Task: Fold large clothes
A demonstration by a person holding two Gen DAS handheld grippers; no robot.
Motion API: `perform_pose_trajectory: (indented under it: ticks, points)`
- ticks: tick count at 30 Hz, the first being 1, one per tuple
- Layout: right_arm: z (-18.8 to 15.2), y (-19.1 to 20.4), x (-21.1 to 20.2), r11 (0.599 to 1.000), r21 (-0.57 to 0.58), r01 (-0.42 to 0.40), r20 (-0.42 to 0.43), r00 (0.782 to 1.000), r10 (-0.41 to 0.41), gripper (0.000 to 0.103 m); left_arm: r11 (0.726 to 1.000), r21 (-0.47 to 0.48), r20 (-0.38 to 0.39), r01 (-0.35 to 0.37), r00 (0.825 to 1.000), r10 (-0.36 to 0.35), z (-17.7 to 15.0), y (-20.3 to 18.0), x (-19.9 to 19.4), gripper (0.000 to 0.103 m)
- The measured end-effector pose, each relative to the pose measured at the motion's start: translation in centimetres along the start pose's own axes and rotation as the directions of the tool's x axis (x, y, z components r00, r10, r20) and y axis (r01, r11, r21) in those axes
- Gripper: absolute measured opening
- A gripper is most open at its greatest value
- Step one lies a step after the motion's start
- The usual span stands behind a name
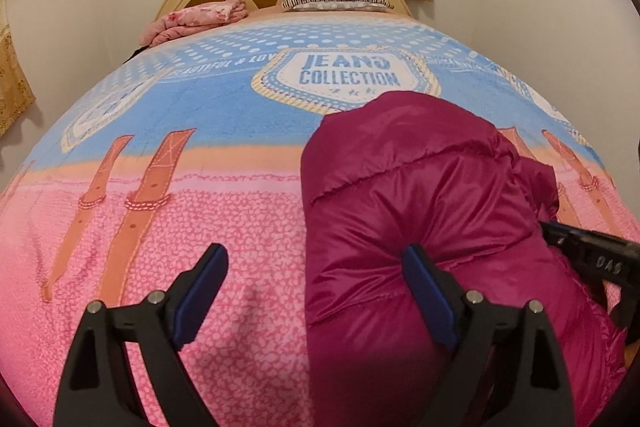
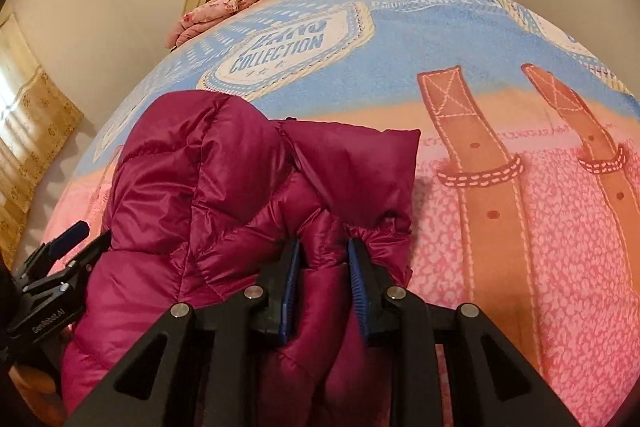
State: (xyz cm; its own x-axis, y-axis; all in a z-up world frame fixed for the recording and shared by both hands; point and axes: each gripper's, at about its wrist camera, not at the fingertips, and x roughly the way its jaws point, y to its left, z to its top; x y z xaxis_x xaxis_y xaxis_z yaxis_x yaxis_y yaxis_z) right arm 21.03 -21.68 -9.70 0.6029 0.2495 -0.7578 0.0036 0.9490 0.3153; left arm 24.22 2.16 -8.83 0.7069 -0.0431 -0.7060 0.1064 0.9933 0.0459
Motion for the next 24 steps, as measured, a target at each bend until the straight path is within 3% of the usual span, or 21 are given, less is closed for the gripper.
perform_pose_trajectory:
  ticks: [2, 4, 6, 9, 11, 12, 13, 15, 17, 19, 21, 22, 24]
  points:
    - [0.2, 0.1, -1.3, 1.000, 0.018, -0.014, 0.017, 1.000, 0.014, 0.028, 0.999, 0.017, 0.017, -0.028, 0.999, 0.028, -0.1, 0.2, -0.7, 0.092]
    - [0.1, 0.0, -4.1, 0.997, 0.045, -0.069, 0.093, 0.994, 0.064, 0.043, 0.997, 0.035, 0.039, -0.073, 0.997, 0.071, -0.2, 0.5, -1.4, 0.095]
    - [-0.2, -0.1, -6.3, 0.993, 0.052, -0.109, 0.163, 0.982, 0.100, 0.089, 0.995, 0.035, 0.059, -0.096, 0.994, 0.094, -0.2, 1.0, -2.0, 0.099]
    - [-0.8, -0.2, -8.7, 0.987, 0.044, -0.157, 0.216, 0.966, 0.144, 0.092, 0.999, -0.022, 0.092, -0.038, 0.995, 0.040, 0.2, 2.8, -3.3, 0.102]
    - [-0.9, -0.7, -8.6, 0.987, 0.050, -0.155, 0.191, 0.971, 0.143, 0.092, 0.988, -0.114, 0.099, 0.103, 0.991, -0.091, 0.5, 4.6, -3.7, 0.103]
    - [-1.1, -1.1, -8.0, 0.989, 0.057, -0.138, 0.168, 0.978, 0.127, 0.092, 0.960, -0.184, 0.095, 0.212, 0.976, -0.197, 0.6, 5.8, -3.4, 0.103]
    - [-1.3, -1.4, -7.6, 0.990, 0.061, -0.129, 0.154, 0.981, 0.119, 0.092, 0.936, -0.227, 0.088, 0.271, 0.962, -0.257, 0.7, 6.5, -3.1, 0.103]
    - [-1.6, -1.8, -6.6, 0.988, 0.075, -0.133, 0.129, 0.984, 0.122, 0.092, 0.849, -0.351, 0.071, 0.396, 0.915, -0.397, 0.3, 8.0, -1.4, 0.103]
    - [-1.7, -2.0, -5.3, 0.986, 0.076, -0.152, 0.114, 0.983, 0.142, 0.092, 0.816, -0.404, 0.045, 0.414, 0.900, -0.434, -0.2, 8.3, 0.5, 0.103]
    - [-1.9, -2.0, -3.7, 0.988, 0.064, -0.139, 0.083, 0.988, 0.134, 0.092, 0.817, -0.406, 0.002, 0.409, 0.895, -0.446, -0.8, 7.5, 1.9, 0.103]
    - [-2.1, -2.0, -1.8, 0.987, 0.062, -0.149, 0.045, 0.988, 0.147, 0.092, 0.800, -0.406, -0.028, 0.441, 0.869, -0.494, -1.8, 6.5, 3.3, 0.103]
    - [-2.3, -2.2, -1.2, 0.983, 0.074, -0.168, 0.034, 0.985, 0.166, 0.092, 0.787, -0.410, -0.027, 0.461, 0.856, -0.516, -2.1, 6.0, 3.7, 0.103]
    - [-2.7, -2.1, -0.7, 0.980, 0.071, -0.184, 0.074, 0.981, 0.178, 0.092, 0.781, -0.398, 0.000, 0.481, 0.851, -0.525, -2.3, 5.6, 3.8, 0.103]
